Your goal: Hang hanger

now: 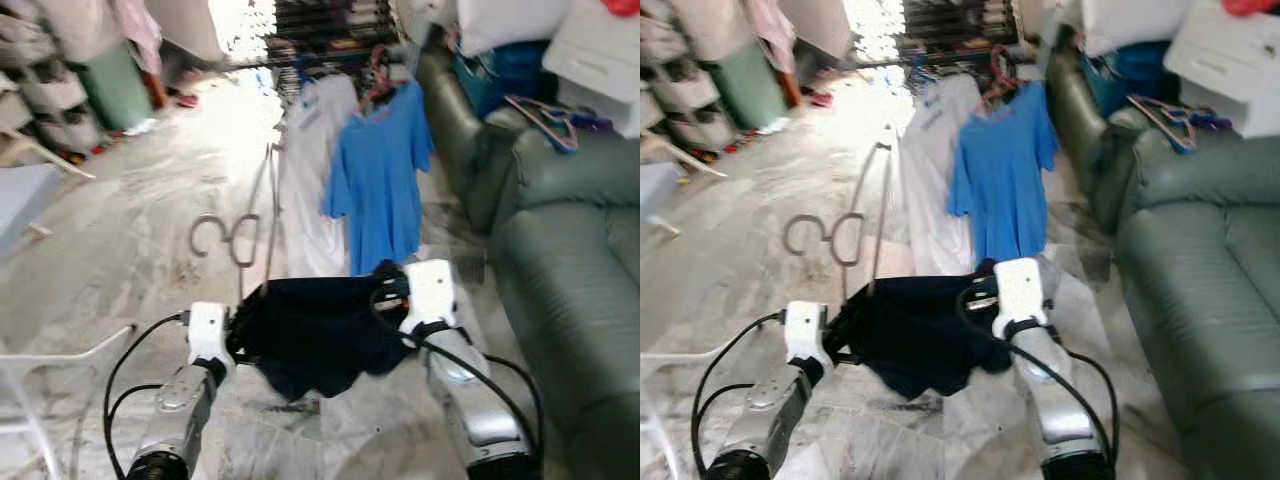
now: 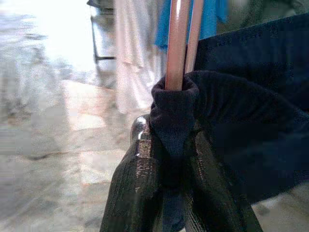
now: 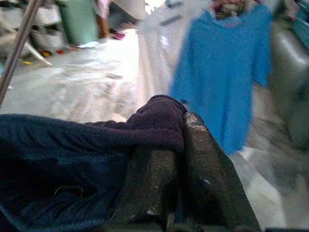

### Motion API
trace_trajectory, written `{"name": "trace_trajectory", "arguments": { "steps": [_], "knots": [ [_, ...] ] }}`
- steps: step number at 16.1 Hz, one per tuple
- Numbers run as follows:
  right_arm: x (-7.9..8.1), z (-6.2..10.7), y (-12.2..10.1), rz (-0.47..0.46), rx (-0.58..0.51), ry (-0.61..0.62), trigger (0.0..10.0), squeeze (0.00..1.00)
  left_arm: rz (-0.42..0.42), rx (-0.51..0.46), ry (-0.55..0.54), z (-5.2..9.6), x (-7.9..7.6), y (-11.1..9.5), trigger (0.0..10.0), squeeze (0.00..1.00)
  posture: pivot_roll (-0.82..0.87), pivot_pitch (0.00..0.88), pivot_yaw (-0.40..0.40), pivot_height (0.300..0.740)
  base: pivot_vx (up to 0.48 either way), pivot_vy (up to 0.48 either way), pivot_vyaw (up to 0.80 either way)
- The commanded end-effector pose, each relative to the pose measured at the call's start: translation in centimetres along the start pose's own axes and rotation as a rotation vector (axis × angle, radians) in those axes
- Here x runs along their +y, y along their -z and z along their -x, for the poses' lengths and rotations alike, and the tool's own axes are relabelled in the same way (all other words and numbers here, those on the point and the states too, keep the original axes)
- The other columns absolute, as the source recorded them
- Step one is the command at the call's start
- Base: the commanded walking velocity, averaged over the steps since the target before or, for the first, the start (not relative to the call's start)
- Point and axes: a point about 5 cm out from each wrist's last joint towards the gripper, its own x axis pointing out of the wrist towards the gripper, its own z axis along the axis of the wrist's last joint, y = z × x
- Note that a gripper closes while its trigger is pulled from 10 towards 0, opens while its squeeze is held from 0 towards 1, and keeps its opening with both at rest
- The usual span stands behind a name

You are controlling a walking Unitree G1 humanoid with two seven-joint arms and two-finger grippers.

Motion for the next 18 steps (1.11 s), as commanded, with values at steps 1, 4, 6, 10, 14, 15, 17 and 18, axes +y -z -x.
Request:
{"name": "trace_trajectory", "arguments": {
  "steps": [1, 4, 6, 10, 14, 15, 17, 18],
  "knots": [
    [-0.40, -0.02, -0.45, -0.006, -0.027, 0.016, 10.0, 0.00, -0.004, -0.001, -0.051, 0.45, 1.28, -0.01, 10.0, 0.00, -0.21, 0.000, 0.117, 0.740, 0.000, 0.000, 0.00],
    [-0.12, -0.24, -0.68, -0.017, -0.039, 0.008, 10.0, 0.00, -0.002, -0.013, -0.046, 0.22, 1.37, -0.38, 10.0, 0.00, -0.20, 0.000, 0.121, 0.740, 0.000, 0.087, 0.00],
    [-0.07, -0.21, -0.67, -0.016, -0.041, 0.008, 10.0, 0.00, -0.004, -0.013, -0.040, 0.18, 1.42, -0.48, 10.0, 0.00, -0.21, 0.000, 0.124, 0.740, 0.000, 0.480, 0.00],
    [-0.34, 0.17, -0.09, -0.018, -0.029, 0.019, 10.0, 0.00, -0.005, -0.008, -0.036, 0.13, 1.45, -0.43, 10.0, 0.00, -0.21, 0.000, 0.129, 0.740, 0.000, 0.480, 0.00],
    [-0.43, 0.12, -0.15, -0.021, -0.030, 0.028, 10.0, 0.00, -0.008, -0.007, -0.024, -0.04, 1.24, -0.48, 10.0, 0.00, -0.22, 0.000, 0.134, 0.740, 0.000, 0.480, 0.00],
    [-0.44, 0.12, -0.18, -0.021, -0.031, 0.029, 10.0, 0.00, -0.010, -0.007, -0.024, -0.06, 1.23, -0.50, 10.0, 0.00, -0.22, 0.000, 0.135, 0.740, 0.000, 0.480, 0.00],
    [-0.44, 0.09, -0.22, -0.022, -0.032, 0.031, 10.0, 0.00, -0.014, -0.010, -0.021, -0.14, 1.24, -0.58, 10.0, 0.00, -0.22, 0.000, 0.134, 0.740, 0.000, 0.411, 0.00],
    [-0.45, 0.09, -0.23, -0.021, -0.034, 0.033, 10.0, 0.00, -0.020, -0.023, -0.022, -0.14, 1.22, -0.72, 10.0, 0.00, -0.21, 0.000, 0.132, 0.740, 0.000, 0.000, 0.00]
  ]
}}
